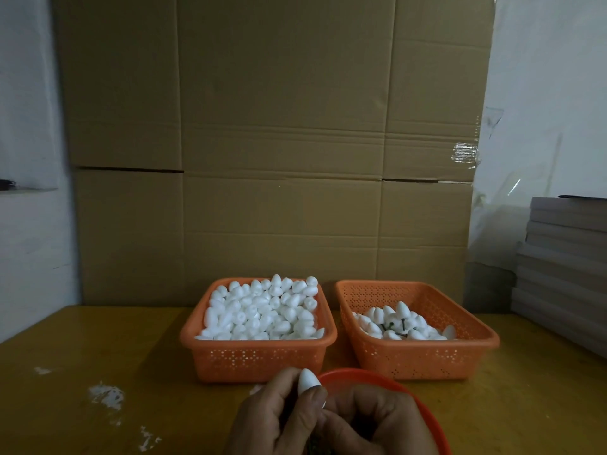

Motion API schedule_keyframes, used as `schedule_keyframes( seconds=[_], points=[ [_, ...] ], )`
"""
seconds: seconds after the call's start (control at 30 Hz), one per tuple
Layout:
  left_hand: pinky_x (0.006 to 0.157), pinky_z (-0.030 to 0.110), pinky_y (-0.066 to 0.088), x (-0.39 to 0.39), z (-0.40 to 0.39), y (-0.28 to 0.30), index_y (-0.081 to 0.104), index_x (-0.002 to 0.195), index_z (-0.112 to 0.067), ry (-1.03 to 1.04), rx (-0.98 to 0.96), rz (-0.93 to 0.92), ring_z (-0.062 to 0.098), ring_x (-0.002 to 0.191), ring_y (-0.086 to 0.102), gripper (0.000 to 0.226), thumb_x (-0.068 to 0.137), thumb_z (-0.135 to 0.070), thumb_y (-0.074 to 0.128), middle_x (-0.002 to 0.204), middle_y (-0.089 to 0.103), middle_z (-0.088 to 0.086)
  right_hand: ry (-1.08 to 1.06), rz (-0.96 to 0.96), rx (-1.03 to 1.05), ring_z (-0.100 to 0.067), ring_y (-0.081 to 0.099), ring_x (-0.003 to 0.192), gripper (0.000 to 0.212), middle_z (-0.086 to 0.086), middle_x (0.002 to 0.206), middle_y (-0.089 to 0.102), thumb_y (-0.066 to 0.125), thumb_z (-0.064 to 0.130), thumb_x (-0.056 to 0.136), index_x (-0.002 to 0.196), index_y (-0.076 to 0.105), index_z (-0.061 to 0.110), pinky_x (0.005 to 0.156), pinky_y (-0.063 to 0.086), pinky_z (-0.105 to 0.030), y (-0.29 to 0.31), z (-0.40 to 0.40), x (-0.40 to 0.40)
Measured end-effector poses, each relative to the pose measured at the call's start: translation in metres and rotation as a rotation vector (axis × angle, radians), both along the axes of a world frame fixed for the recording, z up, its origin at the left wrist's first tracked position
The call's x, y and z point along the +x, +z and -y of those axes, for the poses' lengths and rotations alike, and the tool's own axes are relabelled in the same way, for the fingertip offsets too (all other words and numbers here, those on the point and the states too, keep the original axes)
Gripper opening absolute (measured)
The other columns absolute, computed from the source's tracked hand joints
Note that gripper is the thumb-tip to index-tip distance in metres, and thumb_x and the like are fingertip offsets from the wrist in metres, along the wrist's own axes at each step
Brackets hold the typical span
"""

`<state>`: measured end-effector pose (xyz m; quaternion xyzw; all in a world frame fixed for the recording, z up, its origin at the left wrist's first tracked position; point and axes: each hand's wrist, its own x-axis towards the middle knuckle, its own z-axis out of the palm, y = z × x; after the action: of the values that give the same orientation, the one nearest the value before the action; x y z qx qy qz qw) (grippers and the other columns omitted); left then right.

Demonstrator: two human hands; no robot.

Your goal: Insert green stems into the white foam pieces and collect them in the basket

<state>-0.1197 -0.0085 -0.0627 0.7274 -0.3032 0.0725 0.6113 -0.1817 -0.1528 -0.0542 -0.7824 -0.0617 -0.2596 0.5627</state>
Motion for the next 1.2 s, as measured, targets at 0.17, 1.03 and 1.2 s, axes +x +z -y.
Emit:
schedule_keyframes(
  seconds=[0.17, 1.03, 1.2],
  points=[
    [0.077, 0.016, 0.045, 0.001, 0.000, -0.002, 0.059, 0.090, -0.036, 0.027, 0.016, 0.058, 0.001, 0.093, 0.063, 0.028, 0.088, -0.062, 0.049, 0.086, 0.072, -0.015, 0.034, -0.046, 0.072, -0.033, 0.074, 0.076, 0.013, -0.014, 0.077, 0.076, 0.082, 0.023, 0.079, 0.078, 0.080, 0.010, 0.071, 0.058, -0.048, 0.000, -0.003, 0.000],
    [0.087, 0.028, 0.046, 0.008, 0.002, -0.015, 0.072, 0.088, -0.028, -0.057, 0.137, 0.064, 0.002, 0.079, 0.062, 0.045, 0.086, -0.066, 0.048, 0.069, 0.064, -0.021, -0.931, -0.367, -0.555, -0.018, 0.061, 0.055, 0.035, 0.003, 0.059, 0.063, 0.059, 0.041, 0.094, 0.070, 0.068, 0.017, 0.057, 0.052, -0.033, 0.016, 0.138, 0.094],
    [0.093, 0.030, 0.044, 0.006, 0.001, -0.011, 0.073, 0.086, -0.026, -0.076, 0.151, 0.066, 0.001, 0.080, 0.064, 0.053, 0.080, -0.072, 0.047, 0.067, 0.063, -0.023, -0.950, -0.521, -0.596, -0.018, 0.061, 0.061, 0.029, 0.000, 0.066, 0.061, 0.058, 0.041, 0.086, 0.068, 0.059, 0.019, 0.056, 0.045, -0.028, 0.022, 0.147, 0.106]
  ],
)
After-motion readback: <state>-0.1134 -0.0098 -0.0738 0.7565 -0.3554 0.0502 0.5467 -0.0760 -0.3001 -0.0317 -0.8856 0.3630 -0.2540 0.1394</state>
